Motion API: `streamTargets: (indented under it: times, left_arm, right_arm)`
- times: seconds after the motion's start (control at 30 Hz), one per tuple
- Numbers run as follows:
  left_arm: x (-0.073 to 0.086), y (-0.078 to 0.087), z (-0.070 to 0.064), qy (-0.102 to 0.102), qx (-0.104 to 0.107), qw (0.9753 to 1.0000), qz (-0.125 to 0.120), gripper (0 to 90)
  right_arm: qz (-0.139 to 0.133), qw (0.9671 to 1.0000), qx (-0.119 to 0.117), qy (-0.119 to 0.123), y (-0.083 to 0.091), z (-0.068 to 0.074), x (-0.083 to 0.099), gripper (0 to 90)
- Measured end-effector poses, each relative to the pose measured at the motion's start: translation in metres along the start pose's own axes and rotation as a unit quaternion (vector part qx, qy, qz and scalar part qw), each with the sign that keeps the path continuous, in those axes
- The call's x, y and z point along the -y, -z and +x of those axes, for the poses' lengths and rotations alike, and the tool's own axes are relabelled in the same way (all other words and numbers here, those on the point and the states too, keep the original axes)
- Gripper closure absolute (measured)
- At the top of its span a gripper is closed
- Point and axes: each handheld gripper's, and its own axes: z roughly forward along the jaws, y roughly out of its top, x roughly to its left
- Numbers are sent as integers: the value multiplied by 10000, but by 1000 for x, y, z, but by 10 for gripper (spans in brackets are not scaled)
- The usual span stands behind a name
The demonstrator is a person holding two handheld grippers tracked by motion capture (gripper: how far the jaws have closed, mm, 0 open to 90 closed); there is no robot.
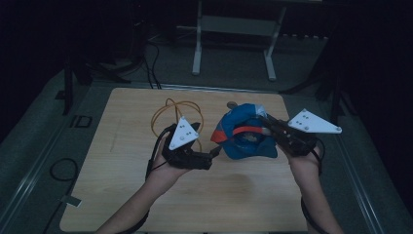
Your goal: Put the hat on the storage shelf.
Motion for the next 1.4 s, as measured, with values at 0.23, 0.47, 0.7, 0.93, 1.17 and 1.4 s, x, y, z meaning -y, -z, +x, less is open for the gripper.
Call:
streamTargets:
  times: [0.23,0.47,0.7,0.93,1.17,1.4]
  left_arm:
    - [-6,-21,2,7,11,9999,104,149]
    - [-12,-32,4,45,122,9997,215,149]
    - [-10,-37,5,100,278,9993,232,199]
    - [-8,-40,-2,27,372,9992,120,522]
    - [-7,-45,-10,-51,274,9994,188,872]
    - [-11,-48,-15,-263,128,9992,271,887]
  right_arm:
    - [-39,9999,-131,46,3,6,1,849]
    - [-153,9992,-323,164,11,16,-3,849]
    - [-277,9980,-510,260,18,24,-4,849]
    - [-267,9979,-540,223,18,28,3,849]
    - [-164,9984,-496,204,16,30,12,848]
    - [-143,9985,-529,87,17,35,19,846]
